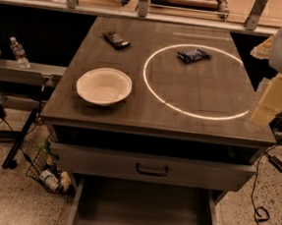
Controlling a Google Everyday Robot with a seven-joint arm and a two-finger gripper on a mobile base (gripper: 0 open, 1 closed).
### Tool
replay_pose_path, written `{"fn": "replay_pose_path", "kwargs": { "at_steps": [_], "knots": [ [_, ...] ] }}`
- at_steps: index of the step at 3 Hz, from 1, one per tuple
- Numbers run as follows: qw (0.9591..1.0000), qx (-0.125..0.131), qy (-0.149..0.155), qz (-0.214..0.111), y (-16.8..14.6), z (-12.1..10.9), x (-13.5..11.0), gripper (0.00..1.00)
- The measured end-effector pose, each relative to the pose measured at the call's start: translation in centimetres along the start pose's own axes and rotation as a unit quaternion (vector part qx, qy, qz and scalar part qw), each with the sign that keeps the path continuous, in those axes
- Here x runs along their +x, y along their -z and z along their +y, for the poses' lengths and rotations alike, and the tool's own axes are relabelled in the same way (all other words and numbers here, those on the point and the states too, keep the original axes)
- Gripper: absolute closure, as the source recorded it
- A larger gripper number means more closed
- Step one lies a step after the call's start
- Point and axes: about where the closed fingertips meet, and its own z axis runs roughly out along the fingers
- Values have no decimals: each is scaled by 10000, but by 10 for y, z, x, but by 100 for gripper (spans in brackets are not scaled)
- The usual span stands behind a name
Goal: Place rxbar blueberry into middle drawer
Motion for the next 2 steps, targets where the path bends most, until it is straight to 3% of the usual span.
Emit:
{"fn": "replay_pose_path", "kwargs": {
  "at_steps": [2],
  "knots": [
    [9980, 235, -328, -494, -62, -115, -5, 0]
  ]
}}
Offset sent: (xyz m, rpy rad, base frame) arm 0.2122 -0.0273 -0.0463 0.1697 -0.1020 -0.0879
